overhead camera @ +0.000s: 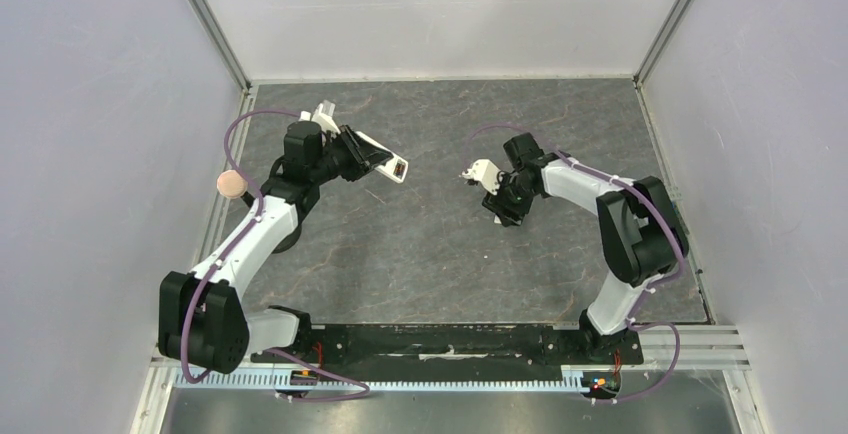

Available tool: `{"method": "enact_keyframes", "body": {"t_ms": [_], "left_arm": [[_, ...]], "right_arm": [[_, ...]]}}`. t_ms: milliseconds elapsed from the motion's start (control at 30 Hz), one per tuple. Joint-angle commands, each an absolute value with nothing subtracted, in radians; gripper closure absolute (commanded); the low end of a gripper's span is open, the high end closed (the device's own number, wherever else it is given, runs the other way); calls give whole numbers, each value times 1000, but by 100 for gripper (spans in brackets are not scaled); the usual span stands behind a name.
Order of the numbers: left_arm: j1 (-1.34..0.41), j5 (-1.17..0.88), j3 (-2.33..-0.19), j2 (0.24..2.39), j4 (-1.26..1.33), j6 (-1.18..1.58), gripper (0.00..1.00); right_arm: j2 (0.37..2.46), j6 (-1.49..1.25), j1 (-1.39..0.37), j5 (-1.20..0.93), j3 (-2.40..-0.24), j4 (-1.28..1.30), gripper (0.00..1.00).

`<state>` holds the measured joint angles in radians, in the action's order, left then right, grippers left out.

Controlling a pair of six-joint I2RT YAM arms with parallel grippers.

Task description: Load the batteries into the remote control

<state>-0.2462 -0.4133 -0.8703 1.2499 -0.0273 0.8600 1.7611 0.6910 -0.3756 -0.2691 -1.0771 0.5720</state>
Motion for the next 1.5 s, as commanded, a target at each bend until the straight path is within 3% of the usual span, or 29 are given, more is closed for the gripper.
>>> {"method": "enact_keyframes", "body": {"t_ms": [0, 200, 433, 633, 867, 1467], "left_arm": [[-243, -452, -858, 1241, 52, 881, 98], [-277, -462, -767, 1263, 248, 904, 98], [-366, -338, -646, 1301, 528, 852, 98], [-494, -219, -590, 1341, 733, 808, 98], [-597, -139, -593, 1341, 743, 712, 98], [-675, -163, -718, 1328, 448, 568, 98]], "right_arm": [[1701, 672, -380, -305, -1007, 477, 60], [1570, 602, -407, -371, -924, 354, 60], [1412, 406, -458, -453, -862, 227, 61], [1303, 227, -601, -345, -808, 140, 68], [1180, 13, -671, -246, -737, 11, 68], [1196, 57, -711, -161, -816, 56, 68]]}}
